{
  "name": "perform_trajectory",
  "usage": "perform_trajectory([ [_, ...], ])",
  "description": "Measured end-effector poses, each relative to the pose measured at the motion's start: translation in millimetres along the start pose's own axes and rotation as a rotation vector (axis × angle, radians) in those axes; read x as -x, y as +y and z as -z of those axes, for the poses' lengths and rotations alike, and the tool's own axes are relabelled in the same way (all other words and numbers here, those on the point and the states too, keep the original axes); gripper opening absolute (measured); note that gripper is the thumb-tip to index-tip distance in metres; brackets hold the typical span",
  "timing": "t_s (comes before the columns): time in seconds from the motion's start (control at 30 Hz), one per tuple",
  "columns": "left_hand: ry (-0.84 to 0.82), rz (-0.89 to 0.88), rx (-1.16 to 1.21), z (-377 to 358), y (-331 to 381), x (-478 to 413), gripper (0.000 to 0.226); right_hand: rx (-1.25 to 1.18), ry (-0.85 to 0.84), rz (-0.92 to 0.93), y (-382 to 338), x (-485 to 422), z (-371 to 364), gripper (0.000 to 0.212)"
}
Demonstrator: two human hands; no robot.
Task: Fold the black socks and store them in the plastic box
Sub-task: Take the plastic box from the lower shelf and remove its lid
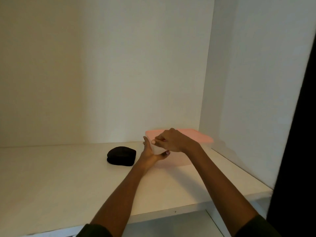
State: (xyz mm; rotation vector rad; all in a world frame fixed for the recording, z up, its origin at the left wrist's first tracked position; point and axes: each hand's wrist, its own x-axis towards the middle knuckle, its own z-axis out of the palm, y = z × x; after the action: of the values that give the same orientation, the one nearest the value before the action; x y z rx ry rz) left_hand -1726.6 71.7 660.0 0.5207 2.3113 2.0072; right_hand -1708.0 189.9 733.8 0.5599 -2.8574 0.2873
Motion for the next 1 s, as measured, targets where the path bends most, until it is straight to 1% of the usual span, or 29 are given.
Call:
perform_trajectory([
  [0.07,-0.010,0.010,-0.011,2.5,-0.8,0.5,0.122,0.051,-0.025,0.014,-2.0,4.9,1.0,0.050],
  [0.1,-0.022,0.018,-0.009,2.9,0.2,1.2,0.120,0.075,-0.029,0.021,-3.8,7.0,0.1,0.048],
  [0.13,-0.025,0.021,0.001,2.8,0.9,1.2,0.115,0.096,-0.024,0.033,-5.9,8.1,-0.6,0.047],
  [0.23,-0.006,0.011,0.086,-0.9,4.5,2.7,0.083,0.164,-0.013,0.064,-10.7,7.4,-0.7,0.047],
  [0.27,-0.007,0.013,0.089,-1.6,4.8,2.6,0.078,0.198,-0.017,0.077,-12.0,6.8,0.2,0.047],
  [0.37,-0.005,0.050,0.083,-2.2,4.5,2.2,0.075,0.338,-0.044,0.132,-18.1,6.9,1.9,0.045],
  [0.47,0.002,0.078,0.104,-2.0,3.3,2.5,0.072,0.442,-0.069,0.168,-23.6,8.3,4.2,0.036],
  [0.57,0.000,0.041,0.111,-2.2,5.3,5.3,0.061,0.561,-0.068,0.201,-25.8,8.0,4.8,0.025],
  [0.67,0.000,0.018,0.134,-1.7,8.3,9.7,0.055,0.608,-0.045,0.201,-26.3,8.4,0.9,0.017],
  [0.77,0.010,0.006,0.175,-0.4,5.4,10.0,0.055,0.614,-0.039,0.214,-26.5,10.3,1.2,0.023],
  [0.83,0.016,0.005,0.211,-1.0,3.0,7.6,0.050,0.620,-0.023,0.226,-28.7,13.4,0.9,0.026],
  [0.9,-0.001,0.004,0.177,-3.1,5.3,6.4,0.048,0.633,-0.007,0.230,-29.7,14.1,-1.5,0.031],
  [0.93,-0.006,0.002,0.169,-4.3,9.1,7.1,0.046,0.633,0.009,0.224,-29.0,13.0,-2.0,0.032],
  [1.0,0.019,-0.035,0.150,-5.7,11.7,4.4,0.052,0.597,0.091,0.193,-26.0,6.9,3.2,0.030],
])
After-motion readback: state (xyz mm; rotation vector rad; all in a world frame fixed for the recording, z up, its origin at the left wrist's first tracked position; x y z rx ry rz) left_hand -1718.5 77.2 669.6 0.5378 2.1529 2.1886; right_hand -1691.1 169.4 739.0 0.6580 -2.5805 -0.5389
